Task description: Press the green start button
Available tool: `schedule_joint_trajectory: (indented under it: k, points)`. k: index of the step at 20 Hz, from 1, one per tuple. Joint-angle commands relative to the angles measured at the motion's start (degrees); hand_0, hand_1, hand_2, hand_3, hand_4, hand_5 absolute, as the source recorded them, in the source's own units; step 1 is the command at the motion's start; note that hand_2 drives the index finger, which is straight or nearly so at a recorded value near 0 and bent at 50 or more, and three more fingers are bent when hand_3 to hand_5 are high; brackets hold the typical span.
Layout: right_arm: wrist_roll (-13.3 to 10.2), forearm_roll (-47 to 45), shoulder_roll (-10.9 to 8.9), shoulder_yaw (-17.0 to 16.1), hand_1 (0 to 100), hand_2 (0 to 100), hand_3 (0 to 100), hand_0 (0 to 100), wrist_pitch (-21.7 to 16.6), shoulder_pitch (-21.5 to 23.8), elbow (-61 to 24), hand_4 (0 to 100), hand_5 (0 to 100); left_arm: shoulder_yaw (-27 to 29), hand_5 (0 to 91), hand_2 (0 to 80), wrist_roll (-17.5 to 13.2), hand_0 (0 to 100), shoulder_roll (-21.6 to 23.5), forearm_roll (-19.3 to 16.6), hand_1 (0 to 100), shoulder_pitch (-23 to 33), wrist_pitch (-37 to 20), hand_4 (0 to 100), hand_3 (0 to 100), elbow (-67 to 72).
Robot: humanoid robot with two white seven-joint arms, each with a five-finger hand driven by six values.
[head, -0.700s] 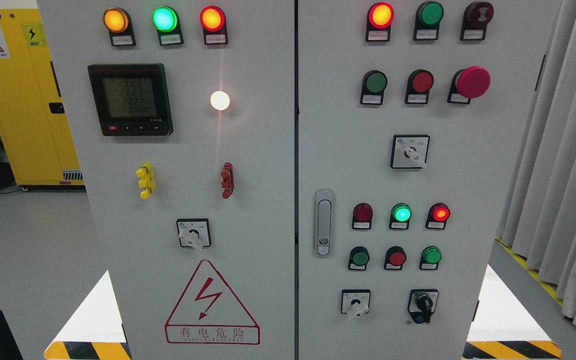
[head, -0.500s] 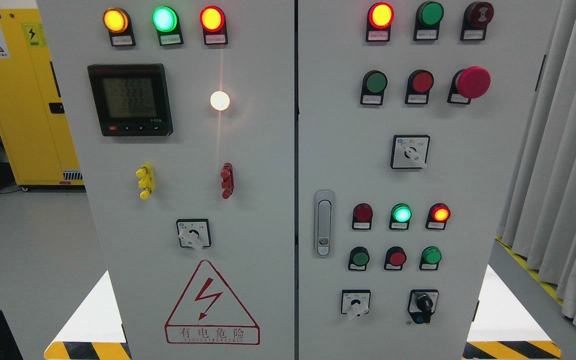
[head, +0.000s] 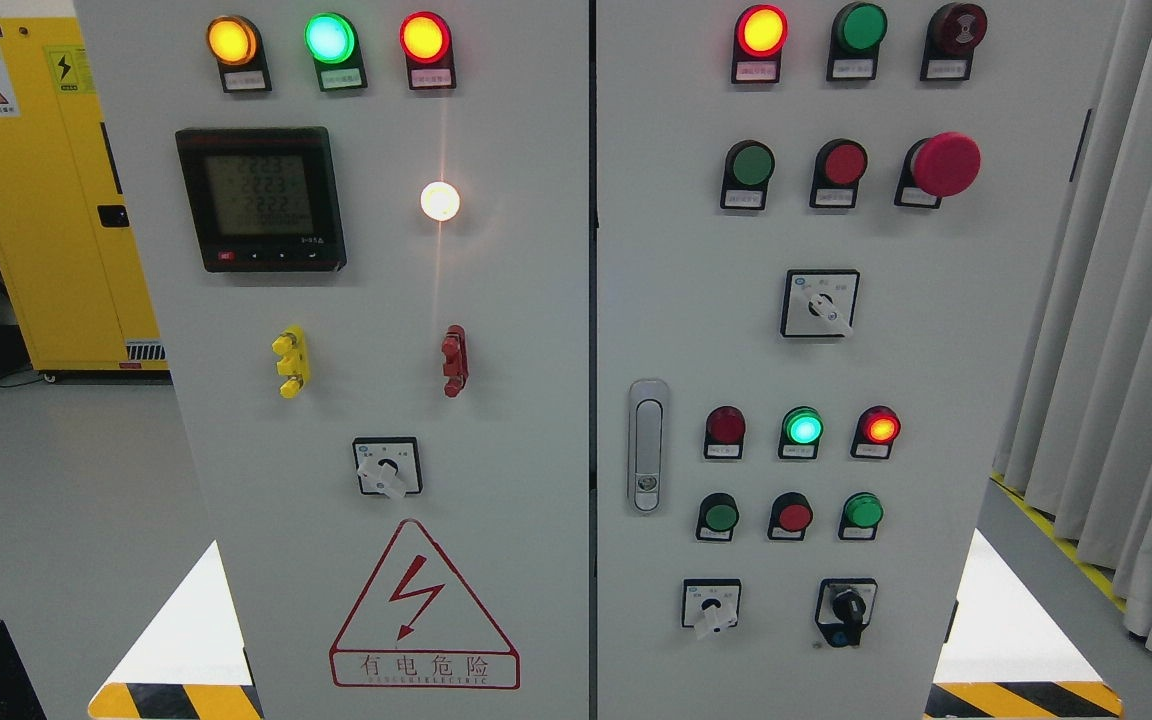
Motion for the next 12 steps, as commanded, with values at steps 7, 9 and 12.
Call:
schedule_joint_trajectory:
  k: [7,9,12]
  points:
    - [-2.3,38.1,0.79,-11.0,85,1,100,46,-0.1,-12.6,1.1,100,100,0.0,0.0,0.0,0.0,12,0.0,0.0,56,0.0,0.0,0,0,0.0]
    - [-2.0,41.8,0.88,-11.0,86,1,100,46,0.2,-15.2,1.3,100,100,0.0,0.0,0.0,0.0,12,0.0,0.0,56,0.0,0.0,0,0,0.0]
    - [-1.8,43.5,0.88,-11.0,87,1,100,47,0.3,-17.5,1.7,100,100,0.0,0.0,0.0,0.0,12,0.0,0.0,56,0.0,0.0,0,0,0.0]
